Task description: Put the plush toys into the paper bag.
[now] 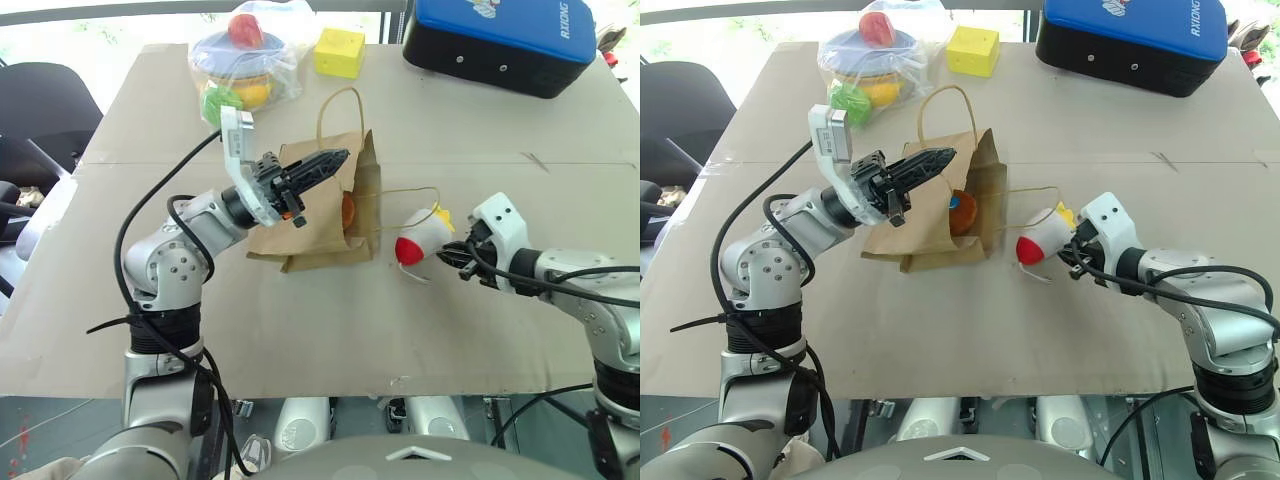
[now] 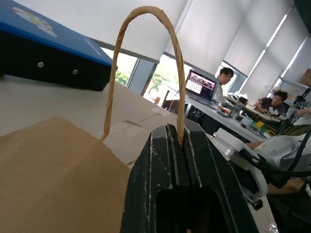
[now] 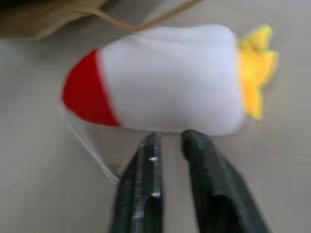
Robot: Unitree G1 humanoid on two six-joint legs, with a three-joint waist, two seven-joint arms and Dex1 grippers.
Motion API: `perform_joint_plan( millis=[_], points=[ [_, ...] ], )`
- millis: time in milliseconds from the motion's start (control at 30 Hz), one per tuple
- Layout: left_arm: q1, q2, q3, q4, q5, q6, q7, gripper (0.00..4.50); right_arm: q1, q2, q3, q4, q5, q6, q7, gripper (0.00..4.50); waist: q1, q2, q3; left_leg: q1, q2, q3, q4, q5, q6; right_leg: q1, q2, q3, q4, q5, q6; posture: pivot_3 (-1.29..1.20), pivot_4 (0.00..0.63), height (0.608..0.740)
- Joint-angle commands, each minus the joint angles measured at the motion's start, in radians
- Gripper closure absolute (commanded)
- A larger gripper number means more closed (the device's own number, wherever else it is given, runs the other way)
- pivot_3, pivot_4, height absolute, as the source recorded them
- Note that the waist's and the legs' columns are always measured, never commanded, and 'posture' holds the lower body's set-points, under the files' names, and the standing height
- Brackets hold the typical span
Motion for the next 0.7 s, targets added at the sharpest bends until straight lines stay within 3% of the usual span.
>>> perform_joint_plan(
  millis=[33,67,367,467,567,700],
  points=[
    [-0.002,0.001,0.013,-0.047,-0.004,-0.022,0.002,4.50,0.002,-0.103,0.010,-0.066,-0.031,-0.161,0.033,2.50,-0.001,0.000,0.000,0.000,0.000,0.000,0.000,0.000,0.000,0.000,0.000,0.000,0.000,0.000,0.000,0.00,0.150,0.729],
    [-0.003,0.001,0.012,-0.044,-0.003,-0.023,0.002,4.50,-0.003,-0.115,0.034,-0.056,-0.043,-0.193,0.030,2.15,-0.004,0.000,0.000,0.000,0.000,0.000,0.000,0.000,0.000,0.000,0.000,0.000,0.000,0.000,0.000,0.00,0.150,0.729],
    [-0.010,0.002,0.006,-0.047,-0.001,-0.025,0.005,4.50,-0.118,0.031,0.212,0.204,-0.092,-0.282,-0.044,2.15,-0.001,0.000,0.000,0.001,0.001,0.000,0.000,0.000,0.000,0.000,0.001,0.000,0.000,0.000,0.000,0.00,0.150,0.729],
    [-0.004,0.004,0.006,-0.061,-0.005,-0.023,0.011,4.50,-0.113,0.015,0.264,0.243,-0.131,-0.314,-0.049,2.97,-0.001,-0.001,-0.001,0.000,0.000,0.001,0.000,0.000,0.000,0.000,0.000,0.000,-0.001,0.000,0.000,0.00,0.150,0.729],
    [0.007,0.007,0.012,-0.077,-0.010,-0.019,0.023,4.50,-0.095,-0.015,0.268,0.233,-0.140,-0.332,-0.036,4.36,-0.002,-0.001,-0.001,0.001,0.000,0.000,0.000,0.000,0.000,0.000,0.000,0.000,0.000,0.000,0.000,0.00,0.150,0.729],
    [0.031,0.010,0.020,-0.106,-0.020,-0.014,0.038,4.50,-0.041,-0.068,0.171,0.144,-0.083,-0.314,0.002,4.44,-0.001,-0.001,-0.001,0.001,0.001,0.000,0.000,0.000,0.000,0.000,0.000,0.000,0.001,0.000,0.000,0.00,0.150,0.729]
  ],
)
